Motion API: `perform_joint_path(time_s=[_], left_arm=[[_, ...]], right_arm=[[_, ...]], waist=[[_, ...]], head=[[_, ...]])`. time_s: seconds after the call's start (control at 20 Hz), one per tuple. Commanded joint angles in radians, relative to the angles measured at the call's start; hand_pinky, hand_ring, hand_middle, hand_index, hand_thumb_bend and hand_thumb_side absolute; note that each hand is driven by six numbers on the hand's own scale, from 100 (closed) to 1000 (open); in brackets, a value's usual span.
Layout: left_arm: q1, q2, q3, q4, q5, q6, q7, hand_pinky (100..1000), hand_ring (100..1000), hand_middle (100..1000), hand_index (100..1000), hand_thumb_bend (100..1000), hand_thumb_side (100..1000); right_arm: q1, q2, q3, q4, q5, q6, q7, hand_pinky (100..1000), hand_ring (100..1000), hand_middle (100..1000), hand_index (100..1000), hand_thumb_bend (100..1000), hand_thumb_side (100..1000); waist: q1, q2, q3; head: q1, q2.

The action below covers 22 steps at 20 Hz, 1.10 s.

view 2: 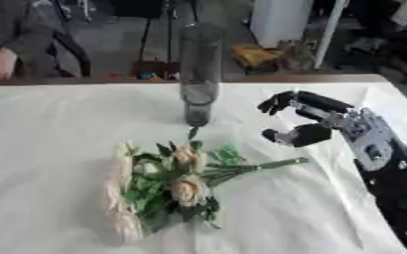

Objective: Arrange flowers into the vase.

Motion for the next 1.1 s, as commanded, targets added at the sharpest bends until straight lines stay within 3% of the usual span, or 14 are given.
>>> perform_joint_path(time_s=[0.05, 0.4, 0.8, 1.1], left_arm=[[-0.007, 0.018, 0.008, -0.011, -0.003, -0.001, -0.003, 744, 751, 640, 767, 622, 925], [-0.007, 0.018, 0.007, -0.011, -0.003, 0.000, -0.004, 744, 750, 640, 767, 621, 926], [-0.008, 0.018, 0.007, -0.012, -0.001, 0.000, -0.005, 745, 750, 640, 767, 621, 926], [-0.010, 0.019, 0.005, -0.013, 0.000, 0.001, -0.007, 745, 749, 640, 767, 620, 927]], right_arm=[[-0.016, -0.014, 0.001, 0.007, 0.043, -0.212, 0.188, 791, 736, 734, 887, 370, 578], [-0.013, -0.009, 0.008, 0.023, 0.138, -0.240, 0.149, 791, 733, 732, 894, 366, 483], [-0.014, -0.001, 0.022, 0.024, 0.229, -0.255, 0.095, 795, 729, 729, 901, 372, 458], [-0.022, 0.016, 0.053, 0.023, 0.245, -0.256, 0.077, 788, 718, 718, 898, 364, 460]], waist=[[0.001, -0.007, 0.001], [0.001, -0.006, 0.001], [0.001, -0.007, 0.002], [0.001, -0.007, 0.005]], head=[[-0.003, -0.001], [-0.004, 0.001], [-0.005, -0.001], [-0.008, 0.001]])
